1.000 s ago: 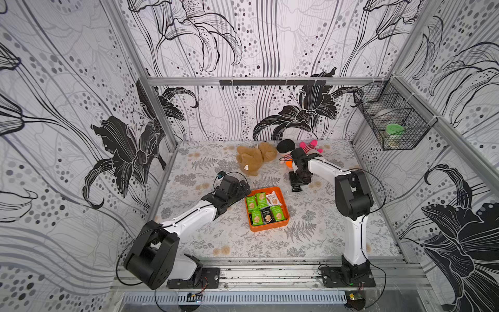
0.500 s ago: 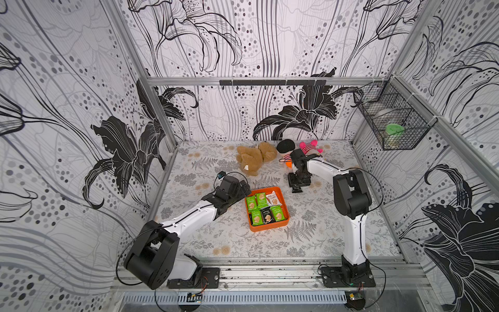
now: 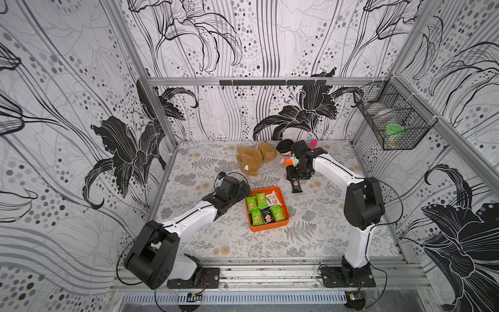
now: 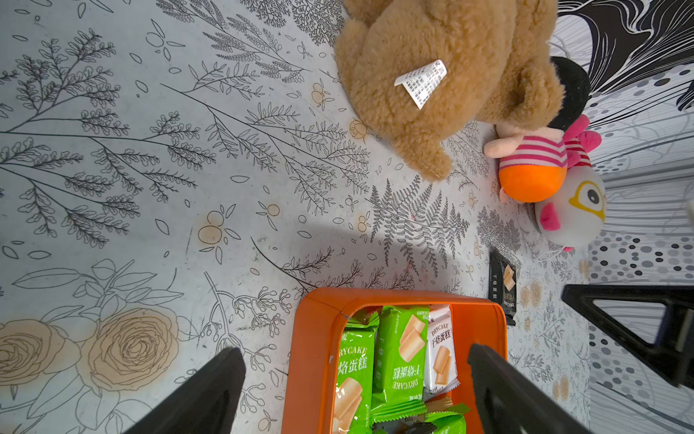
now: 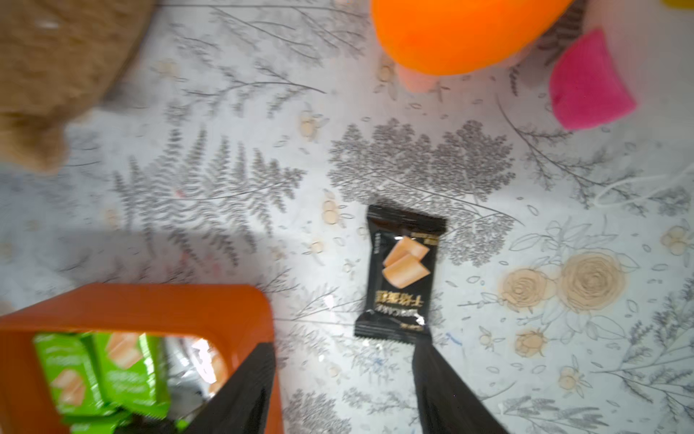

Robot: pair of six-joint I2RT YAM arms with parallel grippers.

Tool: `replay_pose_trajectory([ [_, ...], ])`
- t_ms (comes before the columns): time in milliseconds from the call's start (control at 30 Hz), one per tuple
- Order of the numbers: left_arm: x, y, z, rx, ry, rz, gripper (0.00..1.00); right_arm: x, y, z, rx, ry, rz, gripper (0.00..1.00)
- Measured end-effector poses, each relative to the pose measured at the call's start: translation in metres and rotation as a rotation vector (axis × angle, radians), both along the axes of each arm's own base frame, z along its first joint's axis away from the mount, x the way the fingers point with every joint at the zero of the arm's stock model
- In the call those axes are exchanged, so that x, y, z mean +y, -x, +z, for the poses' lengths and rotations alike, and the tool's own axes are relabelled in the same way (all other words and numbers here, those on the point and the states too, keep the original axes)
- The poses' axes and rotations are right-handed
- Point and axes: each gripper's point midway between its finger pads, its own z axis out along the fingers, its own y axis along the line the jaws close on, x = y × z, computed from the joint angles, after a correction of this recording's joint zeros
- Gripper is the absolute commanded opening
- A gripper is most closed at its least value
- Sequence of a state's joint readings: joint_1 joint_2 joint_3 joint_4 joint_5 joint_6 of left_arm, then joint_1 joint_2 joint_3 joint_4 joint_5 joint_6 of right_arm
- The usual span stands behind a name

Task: Take the cookies out of the storage box
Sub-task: Place the cookie at the center of the board, then pick up the cookie from the storage box.

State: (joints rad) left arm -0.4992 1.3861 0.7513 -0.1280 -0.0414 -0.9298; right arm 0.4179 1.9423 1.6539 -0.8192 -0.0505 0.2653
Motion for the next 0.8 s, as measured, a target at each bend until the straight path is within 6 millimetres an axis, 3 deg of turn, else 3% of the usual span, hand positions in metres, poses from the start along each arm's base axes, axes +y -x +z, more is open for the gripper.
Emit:
replay_pose_trajectory([
  [200, 0.000, -0.001, -0.004, 0.009, -0.010, 0.000, 0.97, 0.059, 0.034, 0.010, 0.008, -0.040, 0.143, 0.61],
  [367, 0.000, -0.001, -0.004, 0.006, -0.015, 0.003, 0.97, 0.090, 0.055, 0.006, 0.037, -0.023, 0.225, 0.61],
  [800, 0.017, 0.012, -0.002, -0.019, -0.042, 0.036, 0.97, 0.102, 0.062, -0.040, 0.114, 0.141, 0.259, 0.60],
])
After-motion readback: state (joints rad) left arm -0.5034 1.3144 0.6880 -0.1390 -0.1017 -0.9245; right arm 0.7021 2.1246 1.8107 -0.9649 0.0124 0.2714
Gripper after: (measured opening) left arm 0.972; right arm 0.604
